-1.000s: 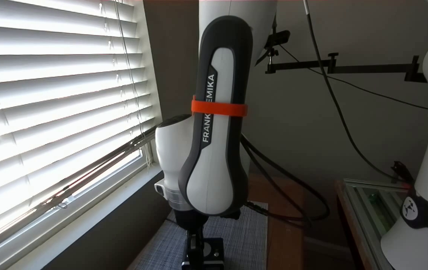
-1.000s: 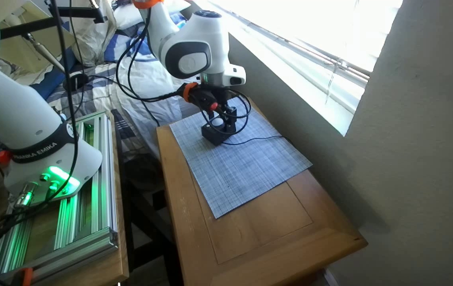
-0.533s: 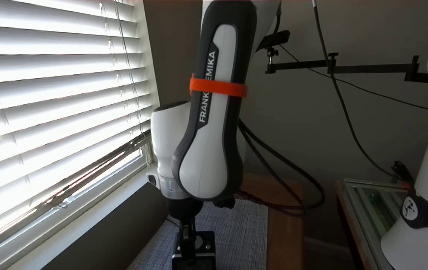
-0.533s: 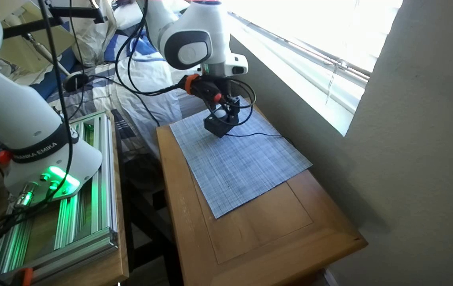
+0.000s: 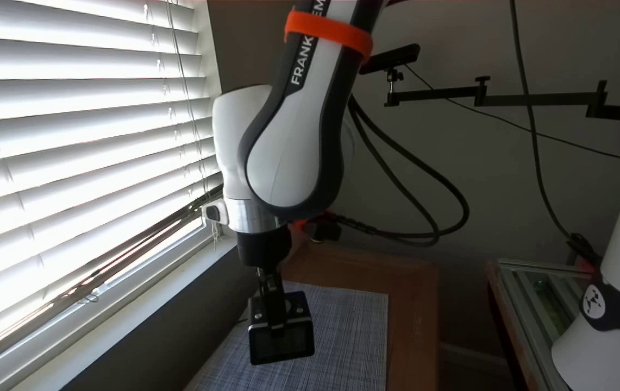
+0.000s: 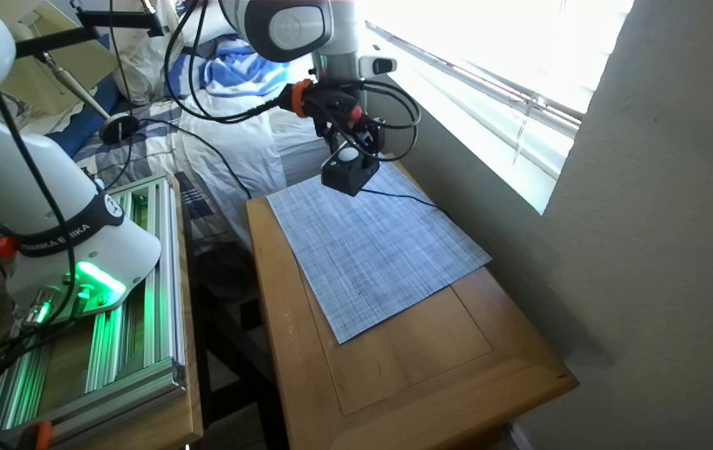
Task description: Move the speaker to the right
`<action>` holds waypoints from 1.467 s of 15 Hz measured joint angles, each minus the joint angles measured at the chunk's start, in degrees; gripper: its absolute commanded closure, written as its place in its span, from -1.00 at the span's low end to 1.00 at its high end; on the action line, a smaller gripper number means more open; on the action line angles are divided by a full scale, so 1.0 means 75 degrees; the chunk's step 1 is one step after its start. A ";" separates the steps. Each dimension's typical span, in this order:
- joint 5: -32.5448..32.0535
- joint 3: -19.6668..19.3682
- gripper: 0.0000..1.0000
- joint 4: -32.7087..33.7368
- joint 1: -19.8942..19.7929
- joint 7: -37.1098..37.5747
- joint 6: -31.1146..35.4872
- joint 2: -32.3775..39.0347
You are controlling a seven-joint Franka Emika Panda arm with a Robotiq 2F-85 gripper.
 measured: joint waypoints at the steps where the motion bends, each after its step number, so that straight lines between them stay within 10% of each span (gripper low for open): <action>1: 0.0000 0.0014 -0.61 -0.0024 0.0000 -0.0001 0.0000 -0.0002; 5: 0.0000 0.0034 -0.61 -0.0070 0.0000 -0.0002 0.0000 -0.0001; 6: 0.0000 0.0034 -0.11 -0.0070 0.0000 -0.0002 0.0000 -0.0001; 20: -0.2459 -0.2464 -0.11 0.0267 -0.0039 -0.1787 0.0006 -0.0254; 21: -0.2460 -0.2512 -0.61 0.0310 -0.0150 -0.2236 0.0006 -0.0279; 22: -0.2416 -0.2519 -0.61 0.0347 -0.0269 -0.2642 0.0009 -0.0297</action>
